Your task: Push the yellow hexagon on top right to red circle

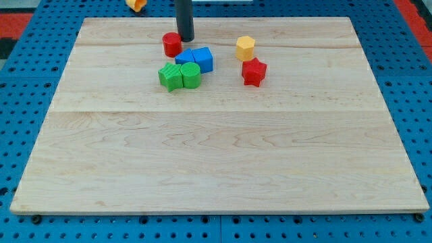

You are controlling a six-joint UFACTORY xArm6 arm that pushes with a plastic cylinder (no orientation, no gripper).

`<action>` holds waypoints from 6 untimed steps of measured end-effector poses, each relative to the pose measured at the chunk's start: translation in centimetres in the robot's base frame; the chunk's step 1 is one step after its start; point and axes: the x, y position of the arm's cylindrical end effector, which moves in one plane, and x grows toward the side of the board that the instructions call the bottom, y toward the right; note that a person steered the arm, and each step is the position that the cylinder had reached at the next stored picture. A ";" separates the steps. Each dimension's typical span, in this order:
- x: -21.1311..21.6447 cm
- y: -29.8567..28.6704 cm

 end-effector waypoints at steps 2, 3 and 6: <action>-2.7 7.2; -3.7 15.4; 1.0 9.5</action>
